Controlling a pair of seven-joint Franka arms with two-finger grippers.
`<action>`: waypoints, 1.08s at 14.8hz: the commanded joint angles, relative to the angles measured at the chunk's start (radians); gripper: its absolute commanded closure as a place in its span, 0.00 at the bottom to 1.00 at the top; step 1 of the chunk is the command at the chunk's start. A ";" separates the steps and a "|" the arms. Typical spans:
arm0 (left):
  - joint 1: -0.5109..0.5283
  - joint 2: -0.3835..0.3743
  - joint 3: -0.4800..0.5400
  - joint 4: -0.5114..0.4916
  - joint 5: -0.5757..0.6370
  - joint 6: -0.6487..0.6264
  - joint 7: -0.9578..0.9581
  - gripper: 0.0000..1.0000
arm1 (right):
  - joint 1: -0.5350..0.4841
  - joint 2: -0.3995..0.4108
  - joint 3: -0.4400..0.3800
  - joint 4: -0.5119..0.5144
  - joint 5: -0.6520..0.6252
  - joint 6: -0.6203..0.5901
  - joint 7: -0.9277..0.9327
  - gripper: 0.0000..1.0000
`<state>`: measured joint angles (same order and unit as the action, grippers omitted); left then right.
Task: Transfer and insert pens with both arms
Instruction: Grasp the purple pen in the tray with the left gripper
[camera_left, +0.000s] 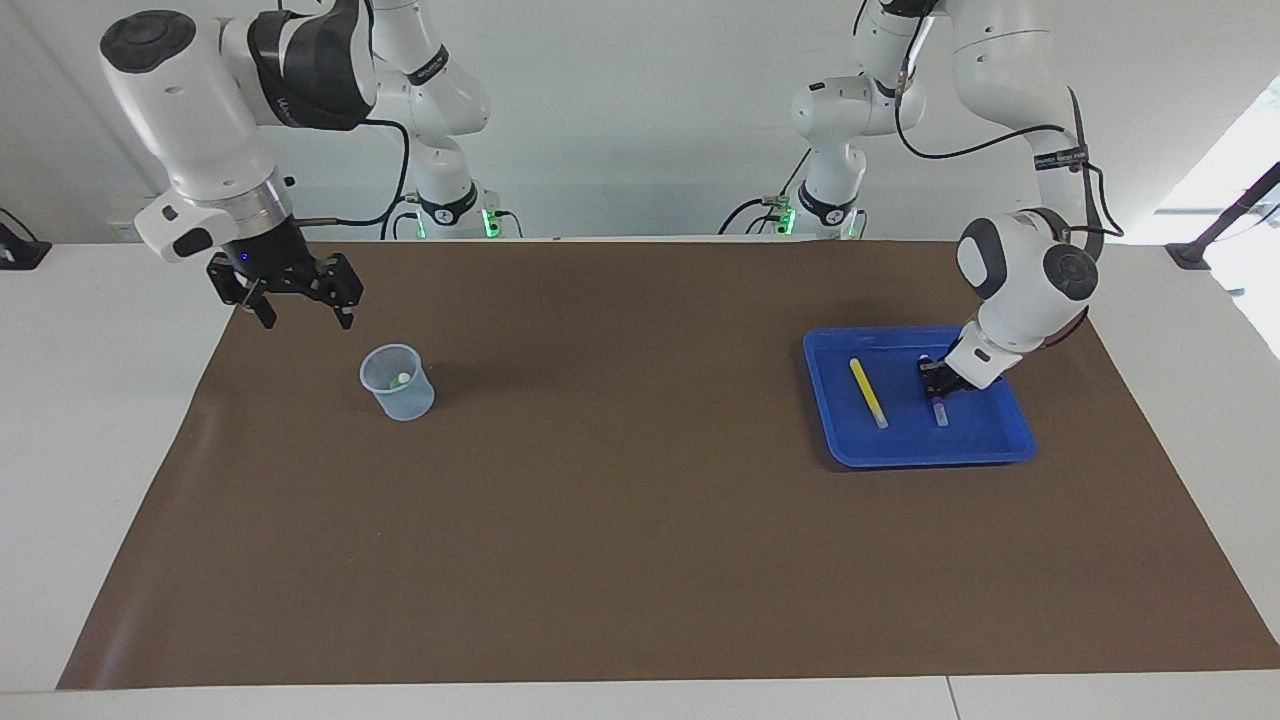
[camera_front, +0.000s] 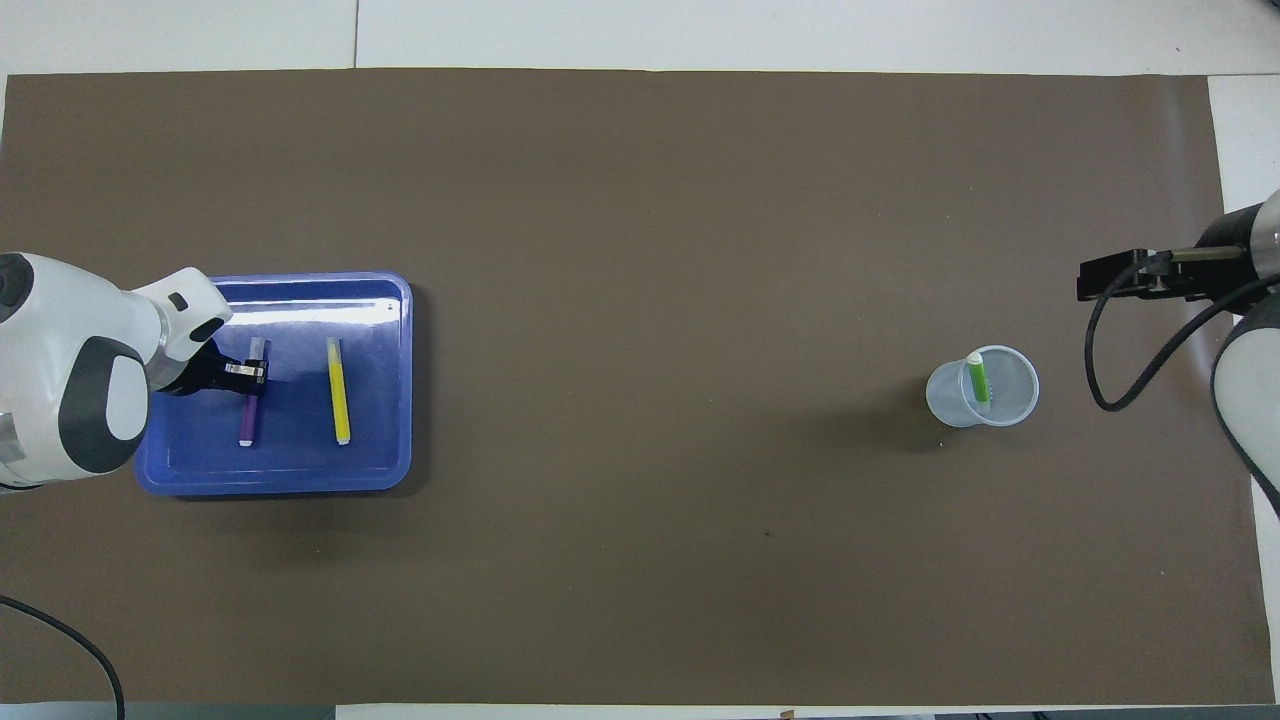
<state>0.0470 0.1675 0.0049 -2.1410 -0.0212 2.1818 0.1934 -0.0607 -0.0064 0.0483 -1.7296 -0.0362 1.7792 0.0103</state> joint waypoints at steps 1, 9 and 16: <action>0.004 -0.008 0.000 0.061 0.014 -0.097 -0.002 1.00 | 0.012 0.026 0.004 0.048 -0.037 -0.033 0.031 0.00; -0.019 -0.029 -0.011 0.274 -0.032 -0.410 -0.176 1.00 | 0.036 0.016 0.018 0.097 -0.036 -0.165 0.065 0.00; -0.105 -0.140 -0.025 0.349 -0.320 -0.573 -0.763 1.00 | 0.036 0.009 0.039 0.107 -0.022 -0.198 0.097 0.00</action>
<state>-0.0484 0.0888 -0.0271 -1.7775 -0.2533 1.6457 -0.4111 -0.0191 0.0010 0.0733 -1.6431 -0.0531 1.6018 0.0704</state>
